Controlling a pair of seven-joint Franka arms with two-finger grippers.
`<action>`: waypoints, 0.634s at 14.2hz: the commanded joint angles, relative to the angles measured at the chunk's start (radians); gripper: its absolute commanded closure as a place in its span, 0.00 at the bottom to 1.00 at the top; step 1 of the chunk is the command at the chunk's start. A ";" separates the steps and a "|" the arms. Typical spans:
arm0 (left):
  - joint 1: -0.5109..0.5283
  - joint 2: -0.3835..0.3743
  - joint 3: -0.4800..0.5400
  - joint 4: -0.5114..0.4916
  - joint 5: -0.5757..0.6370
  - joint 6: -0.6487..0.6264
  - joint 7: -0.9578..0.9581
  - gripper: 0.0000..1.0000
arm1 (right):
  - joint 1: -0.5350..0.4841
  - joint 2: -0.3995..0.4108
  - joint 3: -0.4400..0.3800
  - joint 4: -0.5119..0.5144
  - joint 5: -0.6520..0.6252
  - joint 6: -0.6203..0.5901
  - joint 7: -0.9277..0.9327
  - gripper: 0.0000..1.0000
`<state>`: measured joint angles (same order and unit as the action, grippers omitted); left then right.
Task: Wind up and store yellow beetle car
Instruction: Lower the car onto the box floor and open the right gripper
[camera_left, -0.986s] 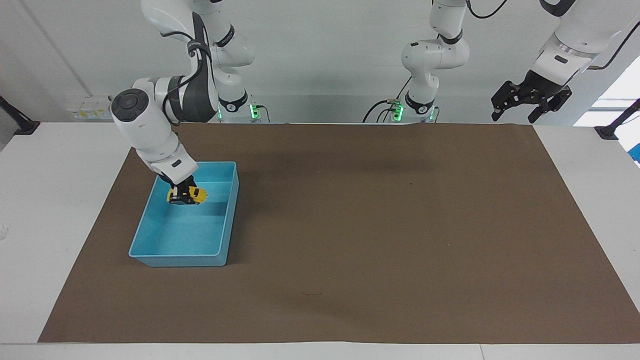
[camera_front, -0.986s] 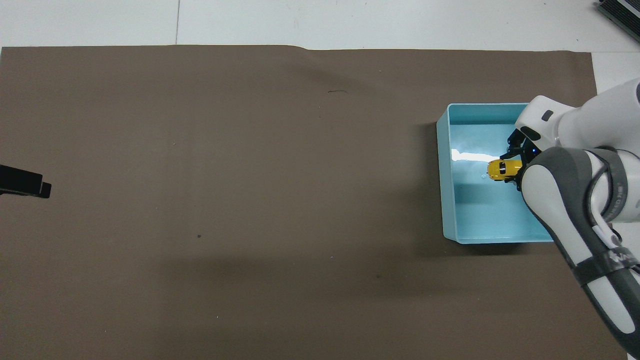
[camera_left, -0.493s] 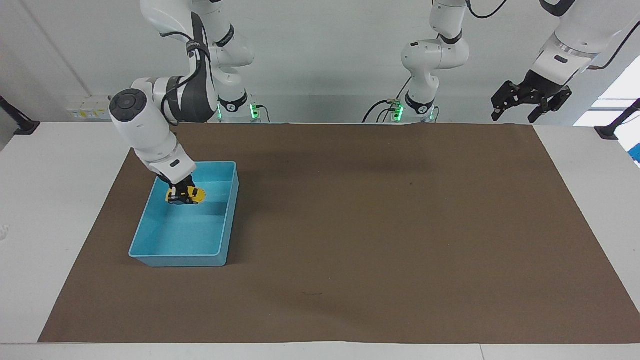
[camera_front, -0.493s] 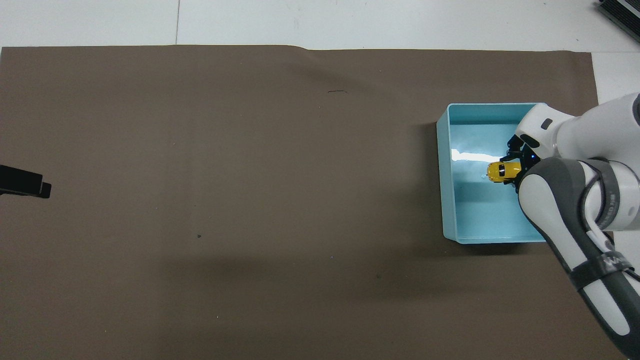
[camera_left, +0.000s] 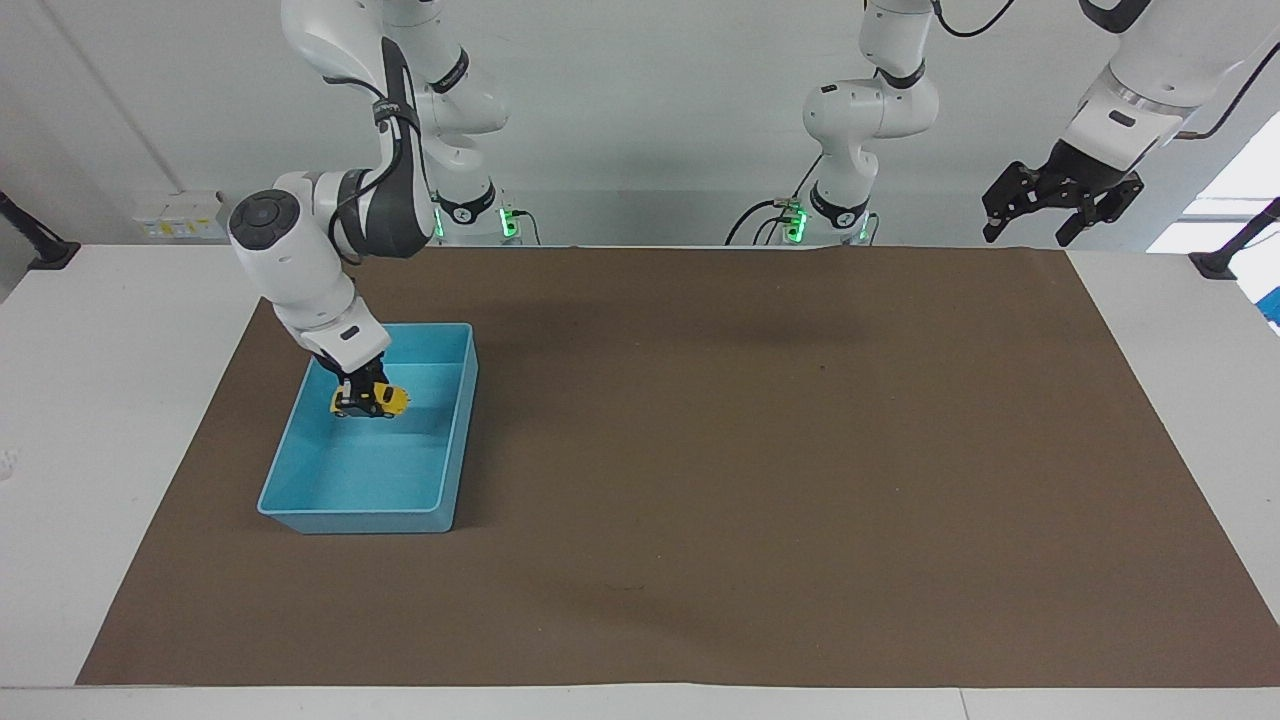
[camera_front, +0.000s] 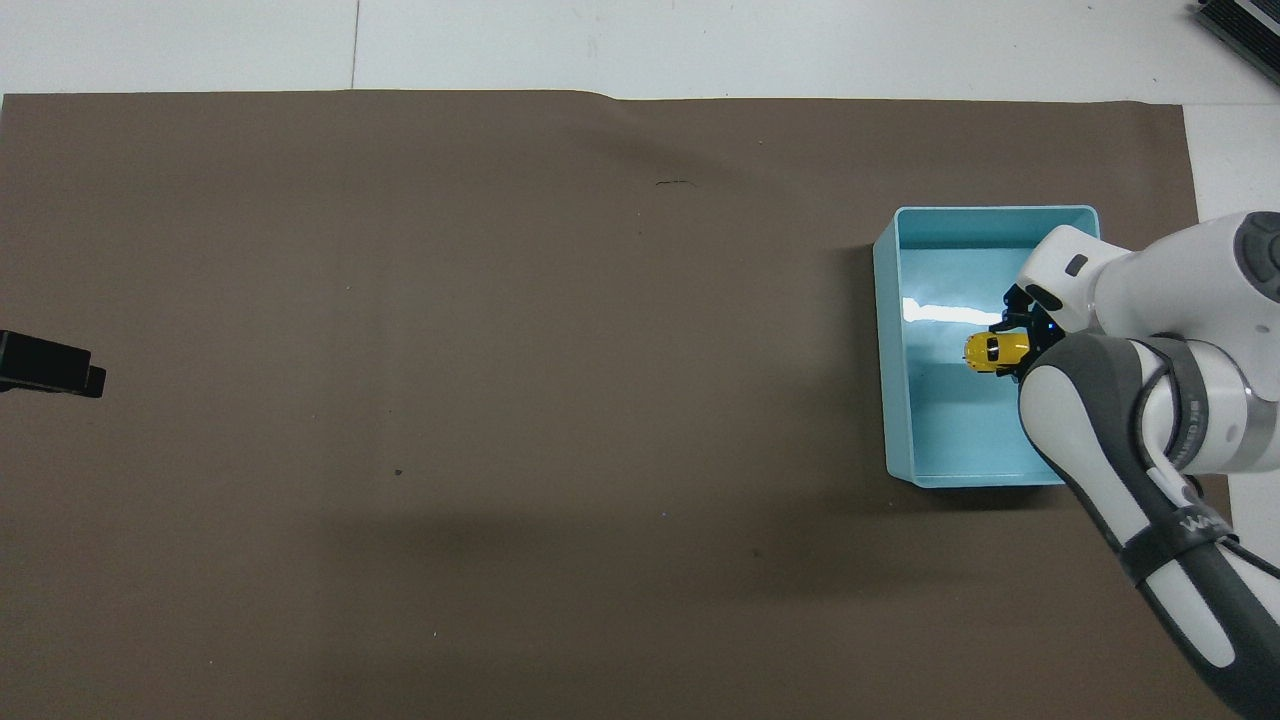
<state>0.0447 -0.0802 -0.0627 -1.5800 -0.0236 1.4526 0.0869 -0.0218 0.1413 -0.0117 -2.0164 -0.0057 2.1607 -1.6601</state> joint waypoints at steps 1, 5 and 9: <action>-0.017 -0.027 0.001 -0.028 0.025 -0.003 0.008 0.00 | -0.015 0.000 0.007 -0.048 0.000 0.063 -0.027 0.98; -0.008 -0.029 0.001 -0.029 0.007 0.008 -0.007 0.00 | -0.017 0.026 0.007 -0.062 0.000 0.093 -0.029 0.98; -0.017 -0.026 -0.003 -0.023 -0.012 0.000 -0.004 0.00 | -0.015 0.066 0.007 -0.096 0.000 0.175 -0.029 0.97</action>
<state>0.0415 -0.0804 -0.0718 -1.5800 -0.0276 1.4536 0.0865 -0.0220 0.1919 -0.0119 -2.0936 -0.0058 2.2996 -1.6601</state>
